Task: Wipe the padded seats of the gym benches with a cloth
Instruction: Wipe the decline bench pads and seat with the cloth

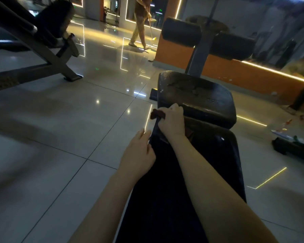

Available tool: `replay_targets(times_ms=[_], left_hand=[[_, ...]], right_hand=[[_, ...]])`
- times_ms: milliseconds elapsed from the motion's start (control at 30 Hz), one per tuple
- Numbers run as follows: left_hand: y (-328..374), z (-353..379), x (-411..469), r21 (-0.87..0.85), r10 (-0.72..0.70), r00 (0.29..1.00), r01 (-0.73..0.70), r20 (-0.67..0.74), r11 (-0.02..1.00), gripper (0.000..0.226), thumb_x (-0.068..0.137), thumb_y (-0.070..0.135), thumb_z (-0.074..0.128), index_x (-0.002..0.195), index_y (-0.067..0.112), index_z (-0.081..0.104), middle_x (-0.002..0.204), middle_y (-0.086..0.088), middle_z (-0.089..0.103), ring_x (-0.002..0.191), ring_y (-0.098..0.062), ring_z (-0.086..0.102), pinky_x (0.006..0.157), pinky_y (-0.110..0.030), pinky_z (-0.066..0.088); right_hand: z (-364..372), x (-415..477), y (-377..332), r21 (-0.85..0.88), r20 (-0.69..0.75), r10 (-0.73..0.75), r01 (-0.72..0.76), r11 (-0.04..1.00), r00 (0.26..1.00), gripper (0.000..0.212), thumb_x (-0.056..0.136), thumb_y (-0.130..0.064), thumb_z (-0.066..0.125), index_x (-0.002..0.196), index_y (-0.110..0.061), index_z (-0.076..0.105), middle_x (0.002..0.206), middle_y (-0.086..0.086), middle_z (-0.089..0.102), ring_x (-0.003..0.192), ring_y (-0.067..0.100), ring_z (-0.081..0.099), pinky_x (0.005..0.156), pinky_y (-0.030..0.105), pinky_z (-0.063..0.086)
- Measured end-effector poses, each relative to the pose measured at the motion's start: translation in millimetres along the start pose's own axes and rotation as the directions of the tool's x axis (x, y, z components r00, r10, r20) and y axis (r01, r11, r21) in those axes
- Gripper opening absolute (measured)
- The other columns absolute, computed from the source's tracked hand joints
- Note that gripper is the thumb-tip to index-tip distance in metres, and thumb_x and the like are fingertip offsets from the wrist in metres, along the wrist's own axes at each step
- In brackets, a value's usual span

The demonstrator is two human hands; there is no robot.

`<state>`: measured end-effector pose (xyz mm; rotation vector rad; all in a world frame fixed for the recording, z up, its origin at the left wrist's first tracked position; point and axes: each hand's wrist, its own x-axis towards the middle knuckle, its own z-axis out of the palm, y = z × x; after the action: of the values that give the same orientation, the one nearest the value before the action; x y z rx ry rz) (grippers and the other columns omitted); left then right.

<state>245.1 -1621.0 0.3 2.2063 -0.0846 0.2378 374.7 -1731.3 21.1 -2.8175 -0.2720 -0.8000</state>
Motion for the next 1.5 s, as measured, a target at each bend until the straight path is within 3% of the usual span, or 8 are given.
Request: replay_targets(times_ms=[200, 367, 467, 600, 800, 1000, 1233, 1500], left_hand=[[-9.6, -8.6, -3.9, 0.014, -0.038, 0.999, 0.038, 0.024, 0.999, 0.055, 0.1, 0.023, 0.045, 0.152, 0.015, 0.027, 0.155, -0.004, 0.029, 0.141, -0.019, 0.027, 0.107, -0.025, 0.023], [-16.7, -19.2, 1.4, -0.051, -0.096, 0.995, 0.094, -0.027, 0.994, 0.066, 0.102, 0.036, 0.042, 0.157, 0.019, 0.009, 0.163, -0.001, 0.014, 0.149, -0.016, 0.015, 0.117, -0.033, 0.017], [-15.6, -18.1, -0.2, -0.067, -0.109, 0.994, 0.108, -0.017, 0.992, 0.066, 0.102, 0.04, 0.039, 0.157, 0.02, 0.008, 0.163, 0.0, 0.014, 0.149, -0.016, 0.014, 0.118, -0.035, 0.017], [-21.5, -18.1, -1.2, -0.081, -0.123, 0.991, 0.119, -0.045, 0.99, 0.063, 0.103, 0.039, 0.037, 0.157, 0.02, 0.01, 0.163, -0.001, 0.016, 0.148, -0.017, 0.017, 0.117, -0.033, 0.018], [-23.8, -16.7, -3.8, -0.103, -0.128, 0.991, 0.123, -0.04, 0.987, 0.057, 0.105, 0.03, 0.034, 0.156, 0.018, 0.012, 0.162, -0.002, 0.017, 0.148, -0.016, 0.016, 0.117, -0.033, 0.017], [-24.6, -24.8, 2.5, -0.035, -0.068, 0.997, 0.067, -0.032, 0.997, 0.057, 0.1, 0.01, 0.04, 0.153, 0.019, 0.024, 0.158, -0.002, 0.023, 0.143, -0.017, 0.025, 0.106, -0.026, 0.024], [-22.2, -25.5, 3.5, -0.073, -0.108, 0.993, 0.105, -0.037, 0.992, 0.049, 0.1, 0.009, 0.037, 0.148, 0.022, 0.036, 0.161, -0.004, 0.012, 0.147, -0.019, 0.017, 0.112, -0.034, 0.025], [-17.6, -17.6, 1.3, -0.051, -0.121, 0.993, 0.12, -0.015, 0.991, 0.051, 0.098, 0.008, 0.036, 0.147, 0.022, 0.036, 0.161, -0.004, 0.012, 0.144, -0.021, 0.021, 0.11, -0.038, 0.03]], right_hand=[[-27.7, -47.4, -7.5, 0.119, 0.125, -0.193, 0.179, 0.977, 0.973, 0.022, 0.086, -0.018, 0.065, 0.107, -0.015, 0.067, 0.101, 0.006, 0.05, 0.096, 0.025, 0.048, 0.083, 0.032, 0.043], [-43.4, -134.0, -14.2, 0.322, 0.135, -0.475, 0.415, 0.851, 0.87, 0.034, 0.088, -0.055, 0.061, 0.098, -0.026, 0.076, 0.087, 0.0, 0.047, 0.084, 0.015, 0.04, 0.067, 0.026, 0.036], [-27.9, -119.4, -5.9, 0.279, 0.06, -0.53, 0.495, 0.823, 0.846, 0.019, 0.088, -0.031, 0.066, 0.098, -0.019, 0.077, 0.085, 0.004, 0.051, 0.078, 0.02, 0.045, 0.061, 0.032, 0.044], [-9.9, -38.2, 3.2, 0.097, -0.023, -0.226, 0.227, 0.969, 0.974, 0.023, 0.092, -0.033, 0.065, 0.11, -0.021, 0.074, 0.098, 0.005, 0.051, 0.092, 0.021, 0.046, 0.076, 0.031, 0.042], [3.1, 10.5, -5.5, -0.001, -0.074, 0.04, -0.041, 0.999, 0.996, 0.03, 0.1, -0.037, 0.052, 0.117, -0.02, 0.071, 0.108, 0.004, 0.048, 0.105, 0.022, 0.044, 0.087, 0.032, 0.046], [-35.0, -77.0, -26.8, 0.132, 0.234, -0.382, 0.36, 0.924, 0.894, 0.025, 0.094, -0.038, 0.06, 0.114, -0.028, 0.072, 0.098, -0.006, 0.042, 0.095, 0.011, 0.036, 0.077, 0.024, 0.039], [-43.6, -128.5, -8.0, 0.438, 0.227, -0.678, 0.549, 0.712, 0.699, 0.022, 0.093, -0.03, 0.062, 0.104, -0.02, 0.077, 0.093, 0.002, 0.053, 0.085, 0.015, 0.044, 0.066, 0.028, 0.042], [-12.2, 3.8, 14.4, 0.101, 0.037, -0.093, 0.089, 0.991, 0.995, 0.028, 0.1, -0.03, 0.053, 0.122, -0.02, 0.067, 0.108, 0.003, 0.048, 0.103, 0.018, 0.044, 0.09, 0.026, 0.039]])
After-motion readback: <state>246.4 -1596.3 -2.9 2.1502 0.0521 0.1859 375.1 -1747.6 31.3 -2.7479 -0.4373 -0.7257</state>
